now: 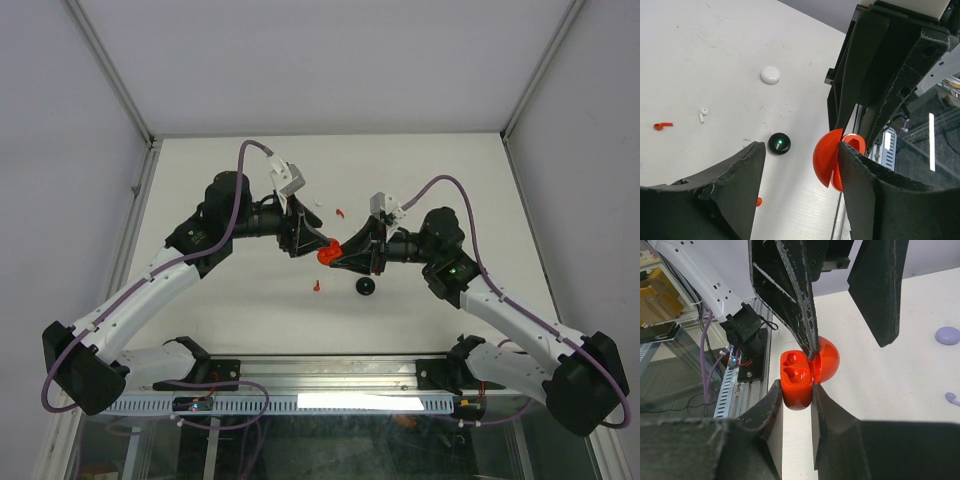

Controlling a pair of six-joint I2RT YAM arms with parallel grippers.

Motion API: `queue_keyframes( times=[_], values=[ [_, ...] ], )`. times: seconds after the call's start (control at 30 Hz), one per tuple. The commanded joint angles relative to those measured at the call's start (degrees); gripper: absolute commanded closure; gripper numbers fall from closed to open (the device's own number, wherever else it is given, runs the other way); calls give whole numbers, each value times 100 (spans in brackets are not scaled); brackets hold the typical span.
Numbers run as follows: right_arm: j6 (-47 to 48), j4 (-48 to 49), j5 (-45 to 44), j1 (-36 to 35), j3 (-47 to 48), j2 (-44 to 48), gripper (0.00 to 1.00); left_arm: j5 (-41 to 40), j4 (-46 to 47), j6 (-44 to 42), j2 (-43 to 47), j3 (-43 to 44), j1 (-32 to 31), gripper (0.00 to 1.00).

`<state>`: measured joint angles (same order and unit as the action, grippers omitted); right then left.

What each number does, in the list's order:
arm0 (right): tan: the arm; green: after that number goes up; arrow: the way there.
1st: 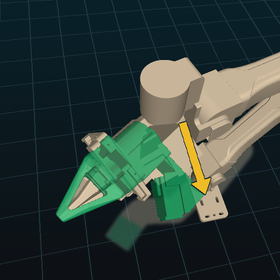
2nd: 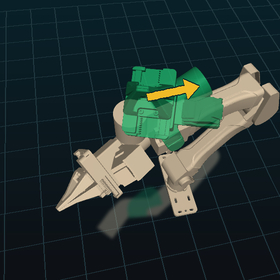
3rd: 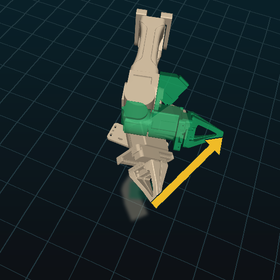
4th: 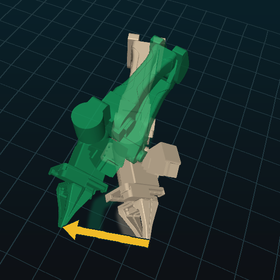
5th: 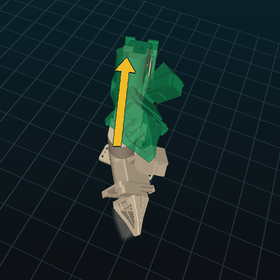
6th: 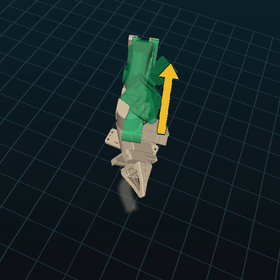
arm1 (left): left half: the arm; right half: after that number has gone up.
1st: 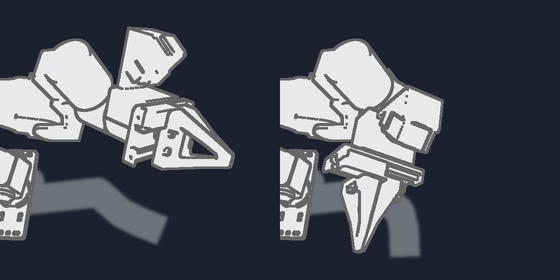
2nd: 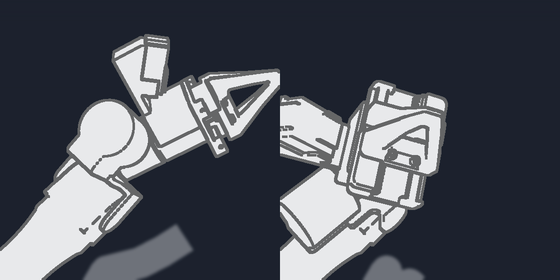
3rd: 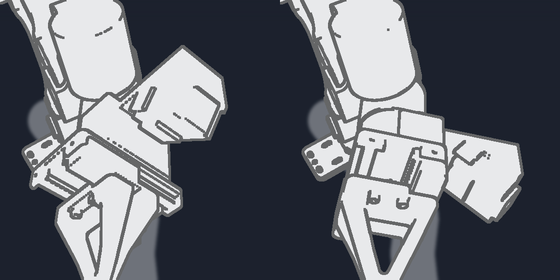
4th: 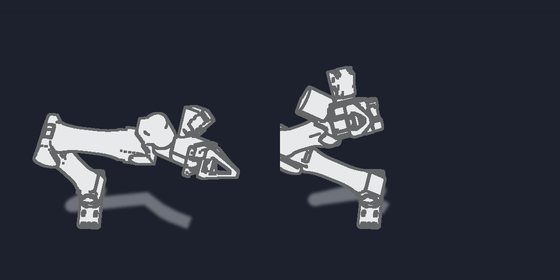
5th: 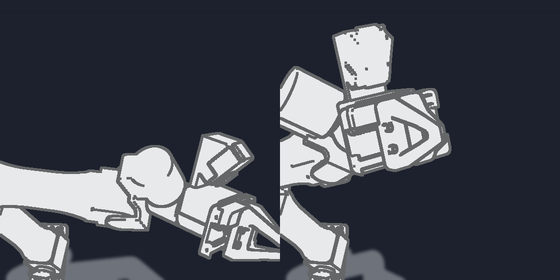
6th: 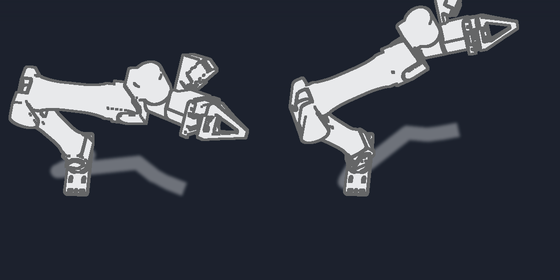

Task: Insert the wireless bluetooth earbuds into the charging case
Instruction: Open the charging case.

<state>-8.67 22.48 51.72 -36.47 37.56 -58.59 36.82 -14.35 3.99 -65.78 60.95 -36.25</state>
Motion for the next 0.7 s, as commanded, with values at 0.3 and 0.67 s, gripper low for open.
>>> queue_keyframes(
  times=[0.3, 0.67],
  values=[
    [759, -284, -1270, -13, -288, 364, 100, -574, 352, 465, 311, -76, 70, 25],
    [962, -560, -3298, -14, -1061, 1246, 100, -1925, 99, 1313, 515, -786, -13, 21]
  ],
)
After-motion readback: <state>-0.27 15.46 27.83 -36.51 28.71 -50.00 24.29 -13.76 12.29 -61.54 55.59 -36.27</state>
